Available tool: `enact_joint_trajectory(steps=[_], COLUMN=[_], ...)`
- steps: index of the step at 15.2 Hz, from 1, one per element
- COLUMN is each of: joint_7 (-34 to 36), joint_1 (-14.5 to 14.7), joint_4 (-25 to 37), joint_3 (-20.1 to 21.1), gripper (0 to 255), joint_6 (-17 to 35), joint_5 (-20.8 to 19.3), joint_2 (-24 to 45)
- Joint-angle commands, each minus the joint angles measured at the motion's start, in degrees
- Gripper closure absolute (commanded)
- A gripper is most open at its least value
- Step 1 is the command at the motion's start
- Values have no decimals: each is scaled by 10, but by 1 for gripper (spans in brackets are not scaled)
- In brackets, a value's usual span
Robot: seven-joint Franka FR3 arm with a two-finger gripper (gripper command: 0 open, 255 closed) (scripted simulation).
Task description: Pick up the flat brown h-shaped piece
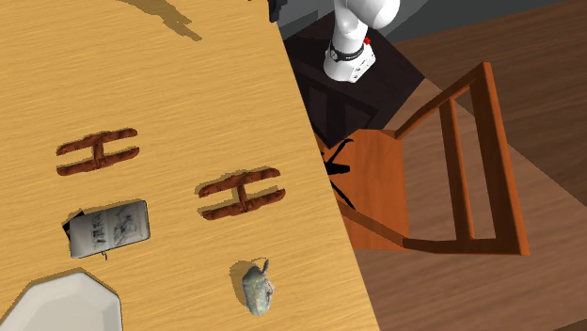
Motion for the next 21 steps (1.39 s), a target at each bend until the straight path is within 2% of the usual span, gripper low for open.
enact_joint_trajectory(steps=[1,11,21], joint_7=[0,77,157], joint_1=[0,32,55], joint_4=[0,76,221], joint_3=[0,77,137], gripper=[0,0,0], joint_6=[0,88,131], joint_5=[0,37,30], joint_2=[0,193,409])
